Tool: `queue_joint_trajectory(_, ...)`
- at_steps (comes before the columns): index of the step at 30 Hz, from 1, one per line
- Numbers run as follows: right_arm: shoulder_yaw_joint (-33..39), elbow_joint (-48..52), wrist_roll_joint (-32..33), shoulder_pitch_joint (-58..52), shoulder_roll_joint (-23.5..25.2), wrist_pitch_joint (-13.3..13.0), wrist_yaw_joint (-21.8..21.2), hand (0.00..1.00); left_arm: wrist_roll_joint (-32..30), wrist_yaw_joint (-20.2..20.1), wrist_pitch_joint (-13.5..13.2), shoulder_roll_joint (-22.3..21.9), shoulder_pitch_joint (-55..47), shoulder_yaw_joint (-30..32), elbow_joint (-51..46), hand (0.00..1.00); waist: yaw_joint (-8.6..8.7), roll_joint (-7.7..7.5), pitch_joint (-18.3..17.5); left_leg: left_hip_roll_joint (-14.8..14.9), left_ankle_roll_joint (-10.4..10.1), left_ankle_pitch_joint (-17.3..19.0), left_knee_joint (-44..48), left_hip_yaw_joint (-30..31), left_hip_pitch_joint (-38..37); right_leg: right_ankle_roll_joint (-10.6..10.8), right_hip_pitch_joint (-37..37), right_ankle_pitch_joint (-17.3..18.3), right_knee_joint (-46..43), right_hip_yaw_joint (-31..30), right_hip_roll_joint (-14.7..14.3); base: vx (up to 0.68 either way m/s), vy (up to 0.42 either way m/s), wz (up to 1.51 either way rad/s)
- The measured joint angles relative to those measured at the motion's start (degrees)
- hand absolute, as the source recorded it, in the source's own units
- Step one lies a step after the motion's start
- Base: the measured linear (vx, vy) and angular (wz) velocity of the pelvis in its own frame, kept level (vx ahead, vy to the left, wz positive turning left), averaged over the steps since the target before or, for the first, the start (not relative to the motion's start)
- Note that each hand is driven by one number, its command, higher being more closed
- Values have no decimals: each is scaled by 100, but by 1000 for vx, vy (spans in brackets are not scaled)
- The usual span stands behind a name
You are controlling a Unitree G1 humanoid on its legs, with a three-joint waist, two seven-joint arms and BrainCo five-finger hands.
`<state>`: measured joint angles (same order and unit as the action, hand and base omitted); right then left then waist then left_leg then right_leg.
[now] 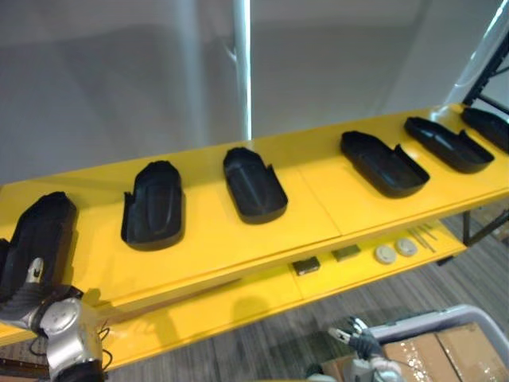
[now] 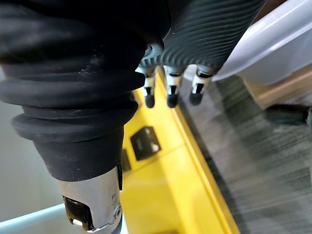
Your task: Walk over and take plastic housings, then place them on the shelf
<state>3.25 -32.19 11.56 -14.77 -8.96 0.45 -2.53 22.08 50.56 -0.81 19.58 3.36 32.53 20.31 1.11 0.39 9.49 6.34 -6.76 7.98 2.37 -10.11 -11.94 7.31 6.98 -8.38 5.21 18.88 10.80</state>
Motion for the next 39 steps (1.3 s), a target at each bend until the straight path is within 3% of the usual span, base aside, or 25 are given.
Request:
queue_joint_trajectory(16, 2, 20, 4, -84, -181, -12, -1, 0, 277, 49, 237, 510, 458, 20, 832, 0, 44, 190, 171, -10, -3, 27, 17, -154, 7, 10, -105, -31, -50, -160, -3, -1, 6, -4)
queue_joint_trajectory(30, 2, 31, 15, -87, -208, -17, -1, 0, 514, 14, 509, 1200, 898, 5, 1296, 0, 106, 162, 281, -17, -3, 27, 157, -153, 119, 11, -180, -43, -54, -173, 13, 5, 2, 0)
queue_joint_trajectory(36, 4, 56, 118, -87, -282, -16, -1, 0, 728, 65, 498, 1364, 1054, -4, 1516, 0, 135, 191, 415, 6, -6, 89, 262, -168, 220, -48, -220, -36, -53, -193, 3, -53, -2, -3)
queue_joint_trajectory(39, 3, 56, 120, -147, -281, -16, -1, 0, 709, 113, 199, 1392, 1139, 6, 1515, 0, 129, 198, 413, 7, -7, 87, 280, -162, 310, -51, -300, -52, -54, -192, 3, 9, 2, 1)
